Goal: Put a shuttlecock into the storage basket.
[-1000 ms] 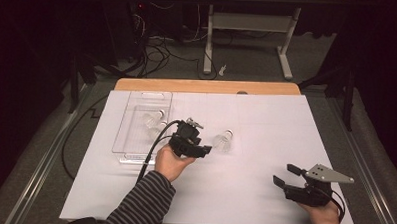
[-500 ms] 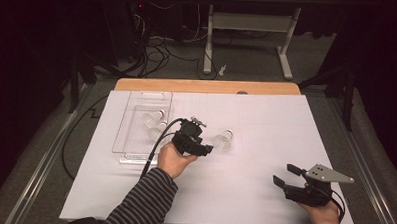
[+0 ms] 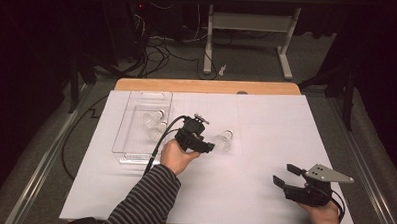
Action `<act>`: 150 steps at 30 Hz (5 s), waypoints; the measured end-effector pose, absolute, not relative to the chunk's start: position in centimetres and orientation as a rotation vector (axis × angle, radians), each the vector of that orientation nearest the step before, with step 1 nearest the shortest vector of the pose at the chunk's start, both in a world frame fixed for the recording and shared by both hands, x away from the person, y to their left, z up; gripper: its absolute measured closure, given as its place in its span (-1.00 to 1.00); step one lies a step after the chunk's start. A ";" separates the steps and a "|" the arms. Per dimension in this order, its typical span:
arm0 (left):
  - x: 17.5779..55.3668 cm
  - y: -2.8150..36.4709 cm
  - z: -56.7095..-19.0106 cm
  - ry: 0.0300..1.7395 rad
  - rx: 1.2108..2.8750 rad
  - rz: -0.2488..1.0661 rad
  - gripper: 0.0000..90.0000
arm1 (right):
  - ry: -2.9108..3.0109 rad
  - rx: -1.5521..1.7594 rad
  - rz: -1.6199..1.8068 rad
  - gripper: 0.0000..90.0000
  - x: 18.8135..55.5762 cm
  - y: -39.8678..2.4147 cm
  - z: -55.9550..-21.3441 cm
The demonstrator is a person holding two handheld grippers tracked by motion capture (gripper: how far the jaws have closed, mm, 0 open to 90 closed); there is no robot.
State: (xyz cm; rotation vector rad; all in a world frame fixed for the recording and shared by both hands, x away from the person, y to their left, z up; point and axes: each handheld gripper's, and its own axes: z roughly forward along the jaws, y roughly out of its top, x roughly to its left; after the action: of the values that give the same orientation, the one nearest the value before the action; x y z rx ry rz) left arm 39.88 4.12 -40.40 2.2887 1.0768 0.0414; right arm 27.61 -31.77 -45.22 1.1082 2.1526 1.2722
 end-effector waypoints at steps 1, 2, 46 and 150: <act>40.0 4.0 -40.4 1.079 2.289 0.043 0.08 | 2.152 1.110 1.272 -0.30 27.6 -31.8 -45.2; 40.0 3.9 -40.4 1.080 2.289 0.044 0.08 | 2.151 1.109 1.273 -0.30 27.6 -31.8 -45.2; 44.0 1.3 -42.3 1.163 2.367 0.014 0.37 | 2.155 1.109 1.279 -0.30 27.6 -31.8 -45.3; 42.7 2.1 -41.2 1.048 2.360 -0.044 1.00 | 2.161 1.111 1.273 -0.30 27.6 -31.8 -45.3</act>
State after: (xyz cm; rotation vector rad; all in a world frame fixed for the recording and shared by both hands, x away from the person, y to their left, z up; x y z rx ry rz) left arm 42.74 2.10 -41.23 2.3602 1.0481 -0.0439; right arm 27.59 -31.80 -45.30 1.1114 2.1608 1.2731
